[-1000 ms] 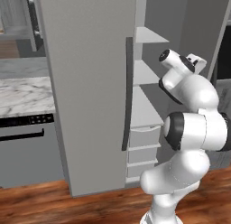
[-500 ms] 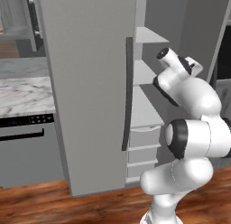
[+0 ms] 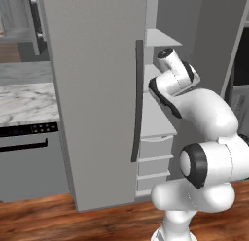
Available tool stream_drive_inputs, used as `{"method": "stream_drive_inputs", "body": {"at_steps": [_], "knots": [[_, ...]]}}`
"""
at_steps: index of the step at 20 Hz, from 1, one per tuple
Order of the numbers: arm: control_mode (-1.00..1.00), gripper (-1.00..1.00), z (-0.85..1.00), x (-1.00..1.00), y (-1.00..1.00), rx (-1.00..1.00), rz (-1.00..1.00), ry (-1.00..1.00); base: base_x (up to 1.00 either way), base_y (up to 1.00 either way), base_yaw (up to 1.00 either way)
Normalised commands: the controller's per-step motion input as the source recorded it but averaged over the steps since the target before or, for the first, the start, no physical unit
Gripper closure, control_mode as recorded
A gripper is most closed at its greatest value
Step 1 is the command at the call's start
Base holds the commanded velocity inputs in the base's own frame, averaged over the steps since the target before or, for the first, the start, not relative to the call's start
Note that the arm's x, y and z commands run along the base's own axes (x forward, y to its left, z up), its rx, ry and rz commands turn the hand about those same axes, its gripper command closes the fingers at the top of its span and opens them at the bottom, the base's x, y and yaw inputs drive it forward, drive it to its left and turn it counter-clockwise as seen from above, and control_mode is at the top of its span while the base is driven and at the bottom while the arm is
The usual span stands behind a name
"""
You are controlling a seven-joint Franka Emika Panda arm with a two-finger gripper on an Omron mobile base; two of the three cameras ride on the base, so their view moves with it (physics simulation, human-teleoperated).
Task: There is a bowl on the dining counter. Grab a lemon wedge from the fridge and place it in the bowl. Then get the liquor bottle and glass cup from the cabinet and place them next to the bowl.
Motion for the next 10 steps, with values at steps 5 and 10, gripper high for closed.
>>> {"method": "stream_drive_inputs", "body": {"at_steps": [5,10], "knots": [[-1.0,-1.0,0.0,0.0,0.97,0.14,0.06,-0.13,0.0,0.0,0.0],[-1.0,-1.0,0.0,0.0,0.9,0.11,0.08,-0.16,0.0,0.0,0.0]]}}
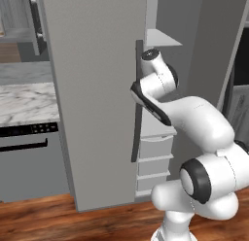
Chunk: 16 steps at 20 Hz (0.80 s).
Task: There is a bowl on the dining counter. Grab a lemon wedge from the fridge and place it in the bowl. Then get the liquor bottle and glass cup from the cabinet and place them next to the bowl.
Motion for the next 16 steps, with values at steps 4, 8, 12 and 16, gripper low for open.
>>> {"method": "stream_drive_inputs", "body": {"at_steps": [4,8,12,16], "knots": [[-1.0,-1.0,0.0,0.0,0.41,0.12,0.01,-0.27,0.0,0.0,0.0],[-1.0,-1.0,0.0,0.05,0.01,0.14,0.0,-0.25,0.0,0.0,0.0],[-1.0,-1.0,0.0,0.36,0.0,0.15,0.0,-0.11,0.0,0.0,0.0],[-1.0,-1.0,0.0,0.63,0.0,0.18,0.01,-0.01,0.0,0.0,0.0]]}}
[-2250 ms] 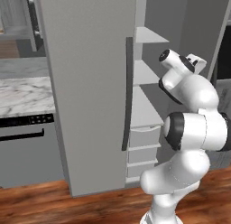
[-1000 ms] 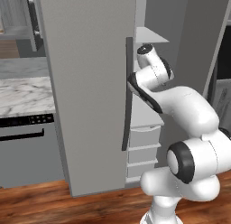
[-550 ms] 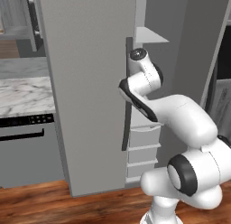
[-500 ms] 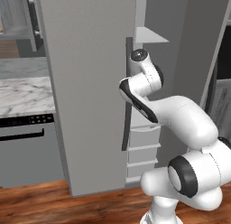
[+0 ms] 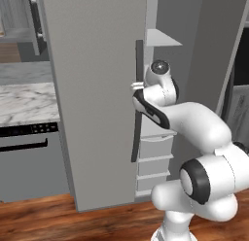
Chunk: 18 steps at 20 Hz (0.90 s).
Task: There is a bowl on the dining counter. Grab a lemon wedge from the fridge and place it in the bowl. Then get the liquor bottle and glass cup from the cabinet and place them next to the bowl.
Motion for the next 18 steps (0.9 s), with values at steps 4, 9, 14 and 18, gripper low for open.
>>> {"method": "stream_drive_inputs", "body": {"at_steps": [4,9,14,18], "knots": [[-1.0,-1.0,0.0,0.5,0.0,0.14,0.0,0.0,0.0,0.0,0.0],[-1.0,-1.0,-0.01,0.4,0.0,0.03,0.0,0.0,0.0,0.0,0.0],[-1.0,-1.0,-0.1,0.26,0.0,0.0,0.0,-0.02,0.0,0.0,0.0],[-1.0,-1.0,-0.14,0.25,0.0,0.0,0.0,-0.01,0.0,0.0,0.0]]}}
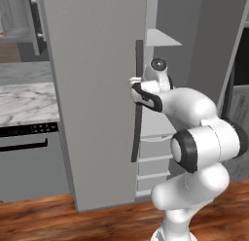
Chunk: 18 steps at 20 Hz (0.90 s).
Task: There is a bowl on the dining counter. Grab a lemon wedge from the fridge and place it in the bowl. Then get the liquor bottle and glass cup from the cabinet and place them next to the bowl.
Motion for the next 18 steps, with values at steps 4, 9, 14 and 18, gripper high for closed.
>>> {"method": "stream_drive_inputs", "body": {"at_steps": [4,9,14,18], "knots": [[-1.0,-1.0,-0.12,0.33,0.0,0.0,0.0,0.0,0.0,0.0,0.0],[-1.0,-1.0,-0.14,0.34,0.0,0.0,0.0,0.0,0.0,0.0,0.0],[-1.0,-1.0,-0.19,0.38,0.0,0.0,0.0,0.0,0.0,0.0,0.0],[-1.0,-1.0,-0.2,0.46,0.0,0.0,0.0,0.0,0.0,0.0,0.0]]}}
